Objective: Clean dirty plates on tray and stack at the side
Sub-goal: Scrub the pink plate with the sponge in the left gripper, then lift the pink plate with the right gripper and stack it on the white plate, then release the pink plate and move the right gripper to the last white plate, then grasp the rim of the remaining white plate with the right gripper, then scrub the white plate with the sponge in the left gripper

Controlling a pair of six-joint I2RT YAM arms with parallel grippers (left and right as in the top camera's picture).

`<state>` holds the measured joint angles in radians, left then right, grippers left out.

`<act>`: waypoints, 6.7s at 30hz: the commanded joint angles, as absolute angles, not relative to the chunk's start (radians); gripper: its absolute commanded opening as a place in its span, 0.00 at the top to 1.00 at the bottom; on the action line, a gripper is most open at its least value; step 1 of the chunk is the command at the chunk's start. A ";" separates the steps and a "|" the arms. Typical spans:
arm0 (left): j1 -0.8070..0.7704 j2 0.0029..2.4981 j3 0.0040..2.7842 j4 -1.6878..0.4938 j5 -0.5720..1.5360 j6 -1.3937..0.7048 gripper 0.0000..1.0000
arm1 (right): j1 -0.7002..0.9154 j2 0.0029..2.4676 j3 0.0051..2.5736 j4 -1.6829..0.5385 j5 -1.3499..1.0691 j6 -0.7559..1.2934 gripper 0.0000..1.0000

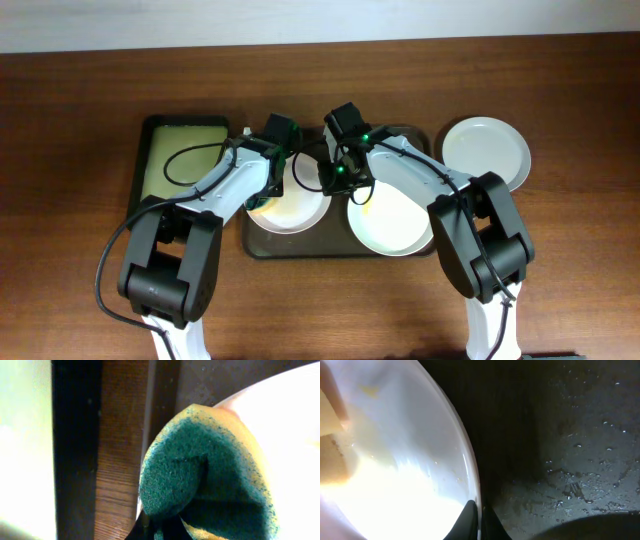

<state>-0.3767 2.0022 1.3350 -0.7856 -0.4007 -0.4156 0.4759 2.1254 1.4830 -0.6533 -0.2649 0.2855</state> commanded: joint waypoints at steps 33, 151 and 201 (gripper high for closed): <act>-0.336 1.776 1.317 -0.764 -0.458 -0.434 1.00 | 0.463 2.142 1.552 -0.750 -0.192 0.233 0.96; 0.068 1.543 1.304 -0.869 -0.145 -0.426 1.00 | 0.111 2.054 1.433 -0.965 -0.125 -0.201 0.44; -0.340 1.914 1.304 -0.762 0.300 -0.337 1.00 | 0.437 2.054 1.322 -0.582 -0.197 0.227 0.96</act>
